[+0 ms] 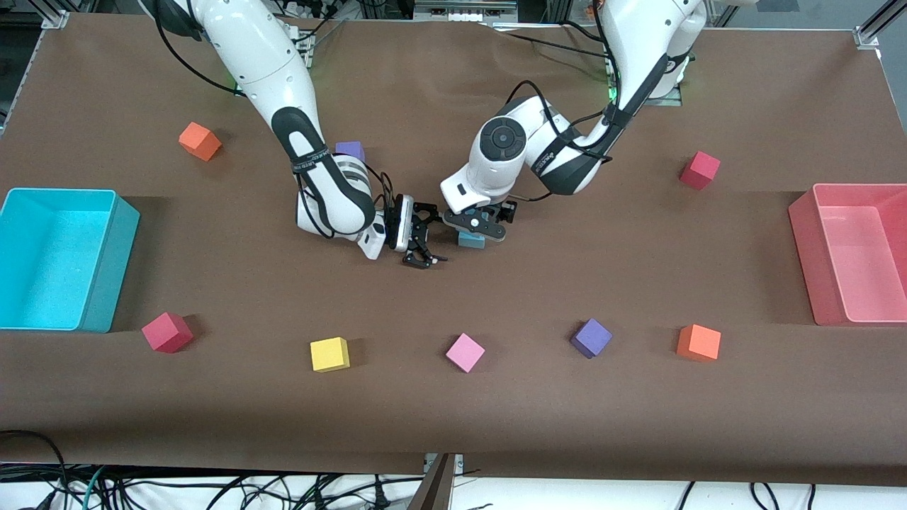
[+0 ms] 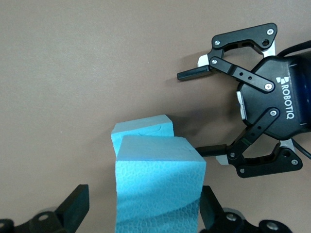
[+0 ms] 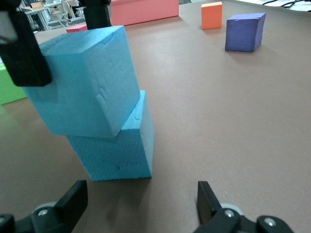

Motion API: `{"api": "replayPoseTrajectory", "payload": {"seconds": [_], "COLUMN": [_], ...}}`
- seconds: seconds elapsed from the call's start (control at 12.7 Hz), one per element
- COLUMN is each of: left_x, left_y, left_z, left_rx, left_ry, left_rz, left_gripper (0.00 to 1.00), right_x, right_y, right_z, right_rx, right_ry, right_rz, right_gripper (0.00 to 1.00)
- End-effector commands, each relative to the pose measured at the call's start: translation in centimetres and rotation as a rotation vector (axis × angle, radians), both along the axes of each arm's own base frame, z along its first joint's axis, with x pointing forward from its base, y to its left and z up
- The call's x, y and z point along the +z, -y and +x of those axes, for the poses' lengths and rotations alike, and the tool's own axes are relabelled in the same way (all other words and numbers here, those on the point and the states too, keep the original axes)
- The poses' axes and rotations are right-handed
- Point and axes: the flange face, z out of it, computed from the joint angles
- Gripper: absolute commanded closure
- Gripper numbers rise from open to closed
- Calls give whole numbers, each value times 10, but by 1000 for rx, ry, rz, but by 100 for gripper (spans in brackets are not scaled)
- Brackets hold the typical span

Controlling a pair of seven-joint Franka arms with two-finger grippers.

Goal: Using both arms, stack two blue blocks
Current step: 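Open the left gripper and lift it away from the stacked cubes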

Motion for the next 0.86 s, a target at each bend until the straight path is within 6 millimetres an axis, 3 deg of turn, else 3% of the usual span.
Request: {"api": "replayPoseTrajectory", "payload": {"seconds": [0.0, 0.24, 0.39, 0.47, 0.71, 0.78], "left_x": [38, 86, 101, 106, 161, 189], "left_y": [-10, -22, -18, -21, -53, -67], "left_z": [-1, -21, -25, -21, 8, 22], "left_rx": [7, 60, 91, 89, 141, 162], "left_ry": [-20, -129, -155, -147, -148, -157], "left_rz": [71, 141, 95, 88, 99, 103], "left_gripper": [0, 0, 0, 0, 0, 0], "right_x": [11, 23, 32, 33, 41, 41], "right_y": [0, -2, -4, -4, -2, -1], "right_z": [-3, 1, 2, 2, 6, 6], "right_rx": [-19, -32, -36, -34, -45, -47], "right_ry": [30, 56, 64, 67, 88, 92], "right_rz": [-25, -50, -50, -51, -69, -79], "right_gripper": [0, 0, 0, 0, 0, 0]}}
